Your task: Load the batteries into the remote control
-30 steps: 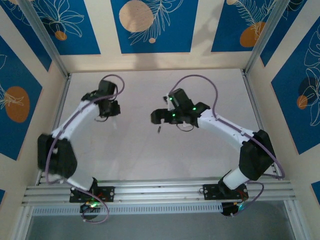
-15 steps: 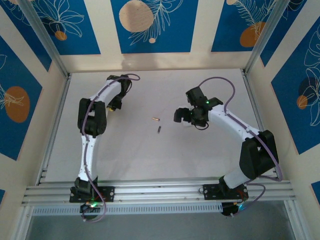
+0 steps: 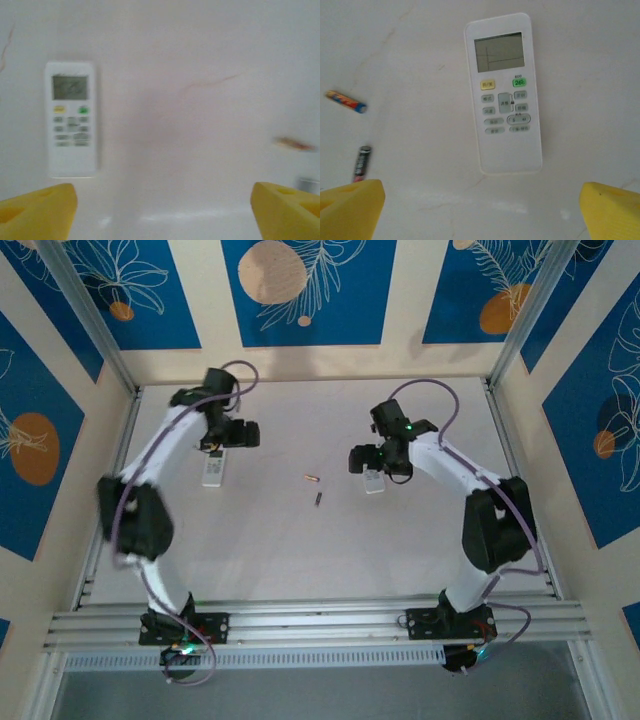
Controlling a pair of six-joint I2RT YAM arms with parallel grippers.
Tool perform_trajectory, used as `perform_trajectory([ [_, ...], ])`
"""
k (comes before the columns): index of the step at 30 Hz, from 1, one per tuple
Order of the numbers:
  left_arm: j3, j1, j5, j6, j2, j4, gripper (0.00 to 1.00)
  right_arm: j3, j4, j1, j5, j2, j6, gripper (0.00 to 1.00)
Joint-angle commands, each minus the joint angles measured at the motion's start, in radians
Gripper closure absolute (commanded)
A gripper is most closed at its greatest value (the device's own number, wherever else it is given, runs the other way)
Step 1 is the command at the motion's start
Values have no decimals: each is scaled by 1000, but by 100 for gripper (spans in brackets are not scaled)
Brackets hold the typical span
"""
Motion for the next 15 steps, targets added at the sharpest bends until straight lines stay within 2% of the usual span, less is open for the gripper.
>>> perform_trajectory([
  [1,-180,10,298,-100,-213,211,7,61,-6,-15,25,92,-125,0],
  [5,-418,10,391,-199,-423,371,4,123,-41,-27,31,206,-148,1],
  [8,-566,8,432,-259,-527,463,3,148,-63,-25,24,267,-143,1],
  [12,-661,8,426,-300,-584,474,3,145,-66,-20,28,300,-133,7],
  [15,-679,9,436,-340,-580,469,2,139,-63,-18,15,302,-132,17],
])
